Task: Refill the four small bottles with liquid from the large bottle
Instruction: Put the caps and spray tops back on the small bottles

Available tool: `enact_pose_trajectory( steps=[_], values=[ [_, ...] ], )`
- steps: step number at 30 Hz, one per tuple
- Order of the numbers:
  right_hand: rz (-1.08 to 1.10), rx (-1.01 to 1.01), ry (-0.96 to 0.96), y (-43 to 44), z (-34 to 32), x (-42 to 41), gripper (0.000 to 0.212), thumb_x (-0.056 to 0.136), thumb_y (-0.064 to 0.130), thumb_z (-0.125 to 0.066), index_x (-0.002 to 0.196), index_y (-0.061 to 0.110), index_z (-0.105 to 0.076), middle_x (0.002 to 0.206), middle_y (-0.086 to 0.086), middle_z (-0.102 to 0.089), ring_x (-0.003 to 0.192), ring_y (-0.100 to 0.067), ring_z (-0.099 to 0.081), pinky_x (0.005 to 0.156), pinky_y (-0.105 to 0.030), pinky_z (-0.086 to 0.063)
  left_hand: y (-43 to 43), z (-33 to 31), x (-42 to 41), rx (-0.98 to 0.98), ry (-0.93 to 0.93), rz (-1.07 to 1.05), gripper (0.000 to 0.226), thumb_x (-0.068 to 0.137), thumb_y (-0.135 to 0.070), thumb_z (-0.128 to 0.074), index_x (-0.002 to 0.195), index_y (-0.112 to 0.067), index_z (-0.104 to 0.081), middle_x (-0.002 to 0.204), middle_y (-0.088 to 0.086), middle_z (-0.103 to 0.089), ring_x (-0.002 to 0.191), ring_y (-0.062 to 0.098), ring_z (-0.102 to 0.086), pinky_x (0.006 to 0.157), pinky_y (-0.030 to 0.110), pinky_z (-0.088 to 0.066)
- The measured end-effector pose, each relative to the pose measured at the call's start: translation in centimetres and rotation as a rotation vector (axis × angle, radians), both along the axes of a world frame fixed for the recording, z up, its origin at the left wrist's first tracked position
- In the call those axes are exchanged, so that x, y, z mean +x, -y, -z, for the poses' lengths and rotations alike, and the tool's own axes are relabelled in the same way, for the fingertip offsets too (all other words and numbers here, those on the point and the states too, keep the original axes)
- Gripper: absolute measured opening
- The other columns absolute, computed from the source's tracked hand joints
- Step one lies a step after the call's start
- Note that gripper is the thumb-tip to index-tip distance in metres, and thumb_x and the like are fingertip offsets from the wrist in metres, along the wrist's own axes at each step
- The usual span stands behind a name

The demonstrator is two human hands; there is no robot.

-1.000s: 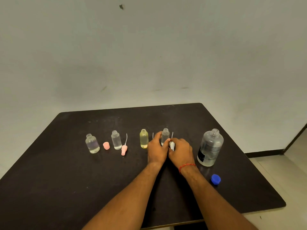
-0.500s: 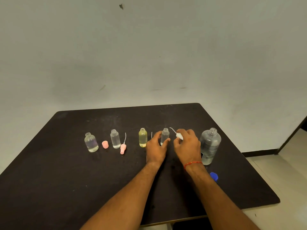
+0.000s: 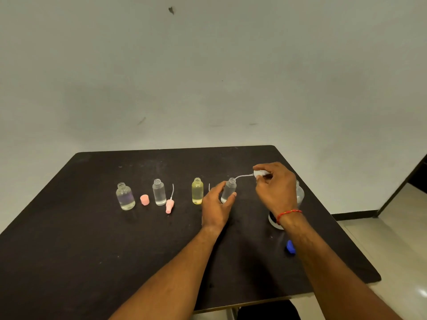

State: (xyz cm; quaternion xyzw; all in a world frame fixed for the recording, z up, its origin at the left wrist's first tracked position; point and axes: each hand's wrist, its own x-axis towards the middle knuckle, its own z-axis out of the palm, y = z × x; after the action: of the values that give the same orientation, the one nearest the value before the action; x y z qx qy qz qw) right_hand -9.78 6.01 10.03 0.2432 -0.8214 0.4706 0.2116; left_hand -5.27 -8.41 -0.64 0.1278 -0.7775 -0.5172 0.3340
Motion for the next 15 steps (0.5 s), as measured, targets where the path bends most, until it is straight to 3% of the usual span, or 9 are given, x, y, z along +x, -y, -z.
enact_pose_trajectory(
  steps=[3, 8, 12, 15],
  values=[
    [-0.037, 0.053, -0.004, 0.1, 0.1, -0.3, 0.024, 0.081, -0.001, -0.068, 0.098, 0.015, -0.075, 0.099, 0.001, -0.068, 0.089, -0.009, -0.063, 0.082, -0.020, -0.053, 0.2, 0.4, -0.2, -0.022, 0.014, -0.001, 0.032, 0.091, -0.027, -0.074, 0.121, -0.027, -0.067, 0.100, -0.026, -0.063, 0.097, -0.013, -0.059, 0.081, 0.006, -0.045],
    [-0.082, 0.172, -0.004, 0.9, 0.2, -0.7, 0.027, 0.079, -0.002, -0.066, 0.097, 0.015, -0.075, 0.097, -0.001, -0.067, 0.089, -0.015, -0.064, 0.083, -0.032, -0.056, 0.3, 0.9, -0.4, -0.009, 0.004, 0.002, 0.034, 0.090, -0.032, -0.074, 0.123, -0.028, -0.067, 0.109, -0.014, -0.068, 0.101, -0.004, -0.062, 0.085, 0.017, -0.051],
    [-0.136, 0.269, 0.023, 2.0, 0.2, -0.9, 0.030, 0.078, -0.002, -0.068, 0.102, 0.016, -0.073, 0.101, -0.002, -0.066, 0.092, -0.018, -0.063, 0.085, -0.034, -0.055, 0.3, 1.2, -0.5, 0.001, -0.005, 0.027, 0.038, 0.090, -0.038, -0.073, 0.126, -0.027, -0.067, 0.113, -0.012, -0.070, 0.104, 0.001, -0.065, 0.088, 0.023, -0.055],
    [-0.146, 0.285, 0.086, 2.5, 0.5, -1.0, 0.030, 0.082, 0.002, -0.069, 0.107, 0.017, -0.068, 0.109, -0.002, -0.067, 0.096, -0.016, -0.063, 0.087, -0.025, -0.052, 0.2, 1.3, -0.6, 0.007, 0.001, 0.037, 0.041, 0.090, -0.042, -0.073, 0.128, -0.026, -0.066, 0.113, -0.012, -0.070, 0.105, 0.002, -0.066, 0.089, 0.028, -0.057]
  ],
)
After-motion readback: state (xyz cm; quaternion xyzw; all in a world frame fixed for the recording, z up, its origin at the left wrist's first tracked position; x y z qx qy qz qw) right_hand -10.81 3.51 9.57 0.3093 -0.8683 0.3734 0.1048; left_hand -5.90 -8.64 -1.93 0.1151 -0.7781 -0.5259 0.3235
